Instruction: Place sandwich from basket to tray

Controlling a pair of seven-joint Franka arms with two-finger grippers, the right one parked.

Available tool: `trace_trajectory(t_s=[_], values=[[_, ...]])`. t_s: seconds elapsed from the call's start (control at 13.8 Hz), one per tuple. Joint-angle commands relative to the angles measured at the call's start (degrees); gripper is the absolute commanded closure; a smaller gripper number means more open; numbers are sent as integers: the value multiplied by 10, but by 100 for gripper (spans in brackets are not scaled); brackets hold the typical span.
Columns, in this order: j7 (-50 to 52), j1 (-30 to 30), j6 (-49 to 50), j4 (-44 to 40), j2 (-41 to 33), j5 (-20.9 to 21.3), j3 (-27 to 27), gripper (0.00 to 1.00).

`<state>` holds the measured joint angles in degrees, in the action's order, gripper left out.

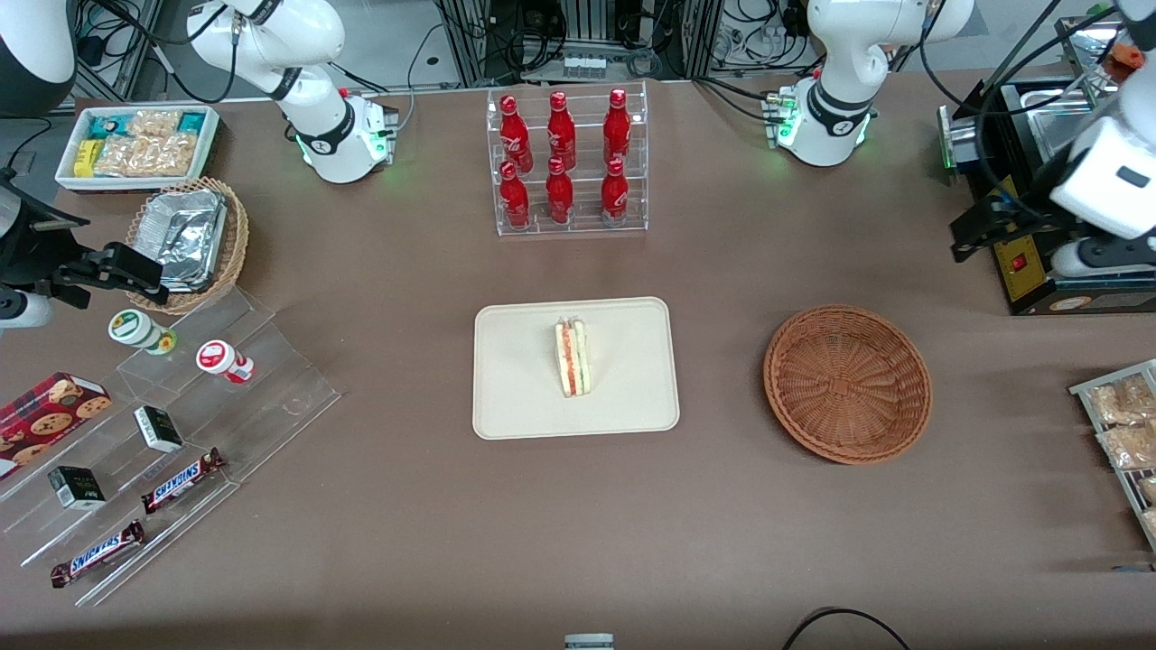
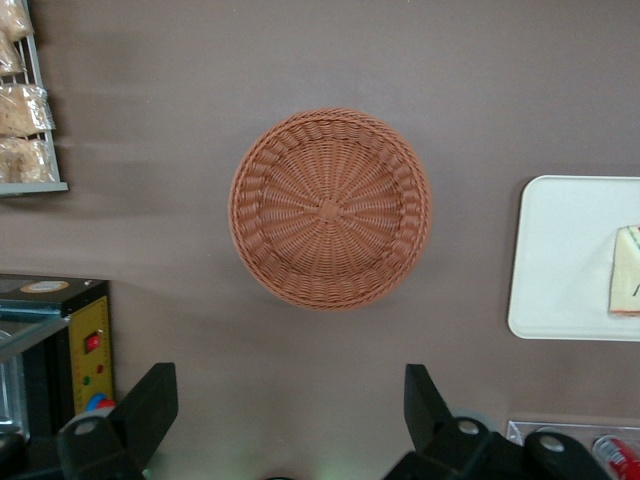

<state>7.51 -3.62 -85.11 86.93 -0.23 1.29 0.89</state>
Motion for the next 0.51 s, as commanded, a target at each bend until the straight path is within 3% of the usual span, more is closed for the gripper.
trace_trajectory(t_s=[0.0,0.44], values=[[-41,29,13,0,-11,-5,7,0],[-63,48,33,-20,-6,4,10,0]])
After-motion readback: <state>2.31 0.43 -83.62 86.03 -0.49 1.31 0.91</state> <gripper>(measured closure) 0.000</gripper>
